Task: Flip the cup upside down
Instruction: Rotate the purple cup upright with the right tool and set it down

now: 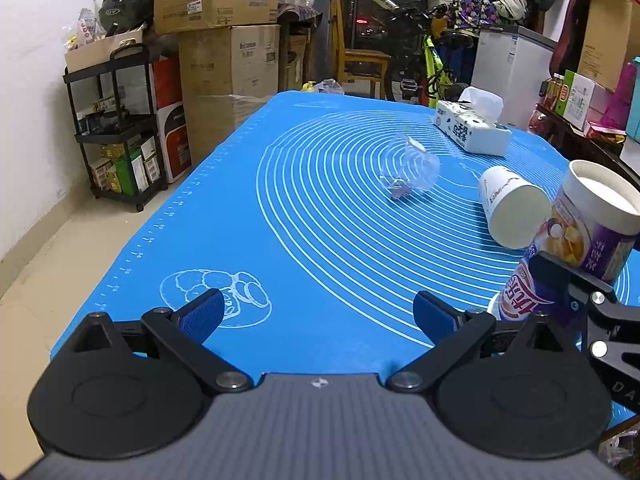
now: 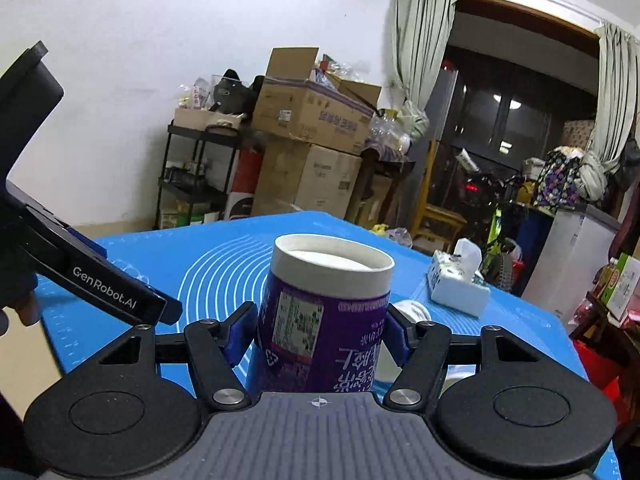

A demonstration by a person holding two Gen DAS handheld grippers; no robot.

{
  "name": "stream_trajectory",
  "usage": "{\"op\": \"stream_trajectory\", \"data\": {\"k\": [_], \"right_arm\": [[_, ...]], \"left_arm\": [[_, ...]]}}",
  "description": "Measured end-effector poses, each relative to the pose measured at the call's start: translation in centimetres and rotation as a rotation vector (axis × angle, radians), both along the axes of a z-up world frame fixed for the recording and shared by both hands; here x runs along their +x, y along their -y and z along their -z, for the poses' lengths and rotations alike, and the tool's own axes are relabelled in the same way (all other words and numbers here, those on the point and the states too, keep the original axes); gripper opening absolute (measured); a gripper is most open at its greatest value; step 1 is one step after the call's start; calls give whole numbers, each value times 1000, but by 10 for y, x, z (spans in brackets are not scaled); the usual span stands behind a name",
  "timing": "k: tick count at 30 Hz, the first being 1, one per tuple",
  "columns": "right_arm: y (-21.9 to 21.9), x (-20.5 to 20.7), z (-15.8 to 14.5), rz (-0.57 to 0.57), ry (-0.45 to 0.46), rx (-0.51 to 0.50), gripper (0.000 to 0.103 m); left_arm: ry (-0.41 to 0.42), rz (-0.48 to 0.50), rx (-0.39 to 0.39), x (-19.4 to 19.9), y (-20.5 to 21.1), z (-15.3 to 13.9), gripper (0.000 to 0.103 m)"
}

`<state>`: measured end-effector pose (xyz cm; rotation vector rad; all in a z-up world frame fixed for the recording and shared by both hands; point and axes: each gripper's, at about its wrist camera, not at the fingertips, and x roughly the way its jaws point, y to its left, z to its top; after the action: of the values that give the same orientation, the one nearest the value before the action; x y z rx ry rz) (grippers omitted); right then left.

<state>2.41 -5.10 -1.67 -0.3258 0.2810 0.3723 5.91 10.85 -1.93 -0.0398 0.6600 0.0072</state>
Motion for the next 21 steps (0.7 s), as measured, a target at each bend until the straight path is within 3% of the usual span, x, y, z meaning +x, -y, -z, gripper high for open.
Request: {"op": "stream_trajectory", "data": {"k": [6, 21], "right_arm": [[3, 1, -3, 2, -37, 13, 69], [21, -20, -20, 23, -66, 80, 91]], "left_arm": [[-8, 25, 2, -5, 6, 0, 100], [34, 69, 16, -35, 29, -14, 100]]}}
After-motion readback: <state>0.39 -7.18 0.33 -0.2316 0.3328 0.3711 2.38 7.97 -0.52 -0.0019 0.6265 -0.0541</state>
